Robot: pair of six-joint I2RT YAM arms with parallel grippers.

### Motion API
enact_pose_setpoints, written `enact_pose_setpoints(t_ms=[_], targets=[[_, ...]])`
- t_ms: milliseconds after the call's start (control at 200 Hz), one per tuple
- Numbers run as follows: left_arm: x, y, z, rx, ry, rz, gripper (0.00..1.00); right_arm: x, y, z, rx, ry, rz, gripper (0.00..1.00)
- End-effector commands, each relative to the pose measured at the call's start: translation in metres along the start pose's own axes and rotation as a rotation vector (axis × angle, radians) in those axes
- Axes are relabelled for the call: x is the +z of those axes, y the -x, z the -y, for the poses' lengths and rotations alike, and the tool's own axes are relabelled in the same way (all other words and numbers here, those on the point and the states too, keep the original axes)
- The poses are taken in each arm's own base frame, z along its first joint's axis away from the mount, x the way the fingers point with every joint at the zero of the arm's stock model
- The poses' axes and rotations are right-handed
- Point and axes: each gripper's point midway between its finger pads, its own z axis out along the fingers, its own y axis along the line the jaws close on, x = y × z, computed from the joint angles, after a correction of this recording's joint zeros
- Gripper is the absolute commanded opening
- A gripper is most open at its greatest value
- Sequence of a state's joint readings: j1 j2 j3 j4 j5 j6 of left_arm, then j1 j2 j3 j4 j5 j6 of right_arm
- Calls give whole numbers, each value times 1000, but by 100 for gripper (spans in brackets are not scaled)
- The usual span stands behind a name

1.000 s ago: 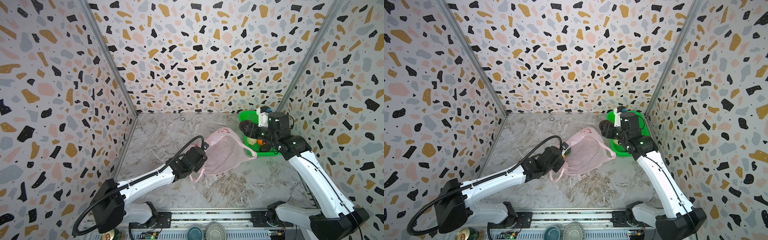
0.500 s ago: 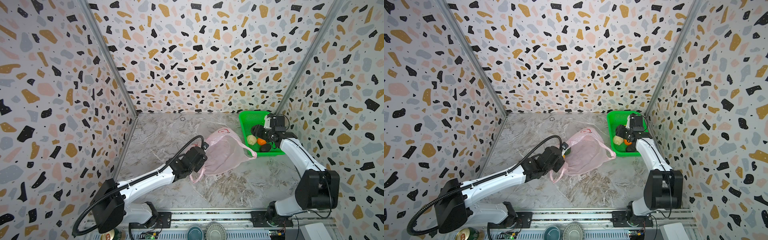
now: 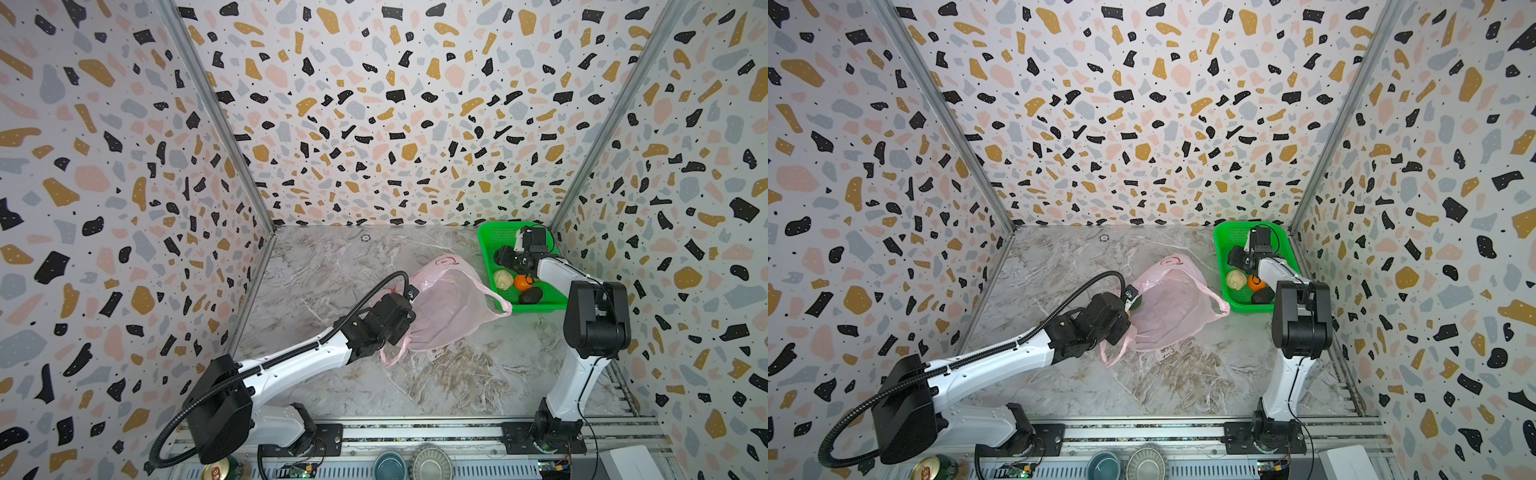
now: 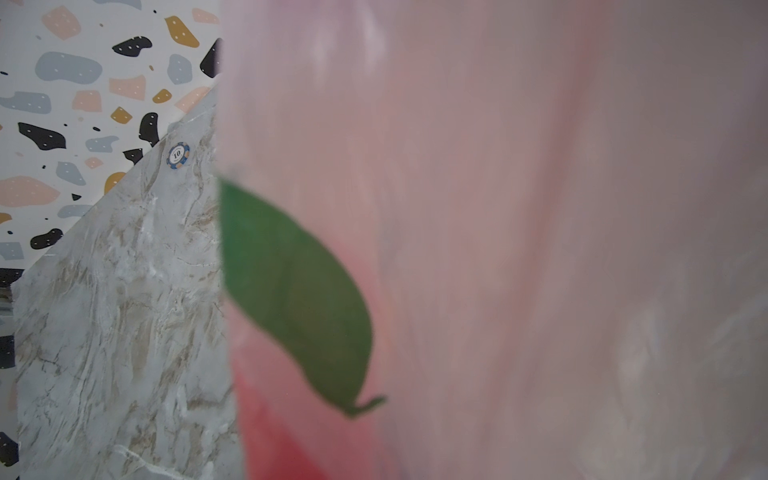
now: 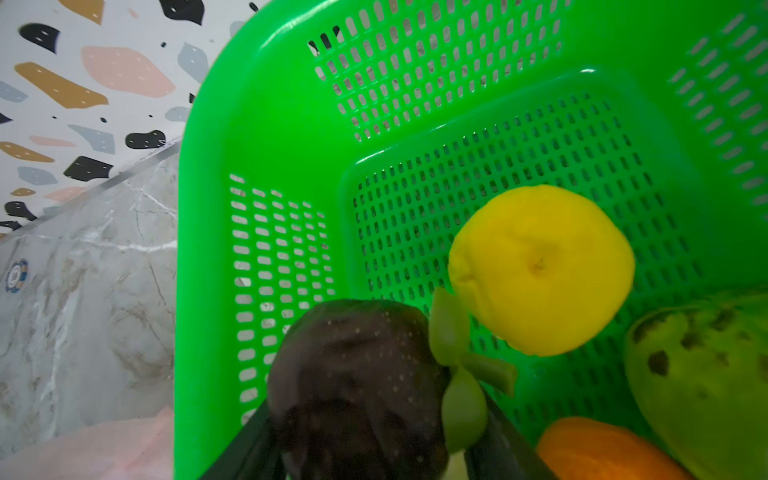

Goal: Untie the knot of the plastic bag and take out the fruit
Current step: 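Open the right gripper to drop the purple fruit into the basket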

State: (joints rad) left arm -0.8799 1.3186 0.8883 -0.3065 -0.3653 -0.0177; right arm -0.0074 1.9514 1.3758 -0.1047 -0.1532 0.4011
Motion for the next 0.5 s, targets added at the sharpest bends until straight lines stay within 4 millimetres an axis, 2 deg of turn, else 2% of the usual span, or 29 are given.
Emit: enact_pose_setpoints(t_ms=[0, 80, 225, 496], targets=[[-4, 6, -1, -25, -4, 34, 0, -6, 19, 0, -17, -21, 32, 69], [-5, 7, -3, -20, 4, 33, 0, -6, 20, 0, -18, -25, 27, 75], [-7, 12, -5, -23, 10, 42, 0, -15, 24, -3, -25, -25, 39, 80], [-10, 13, -10, -22, 32, 50, 0, -41, 30, -12, -28, 1, 65, 83]])
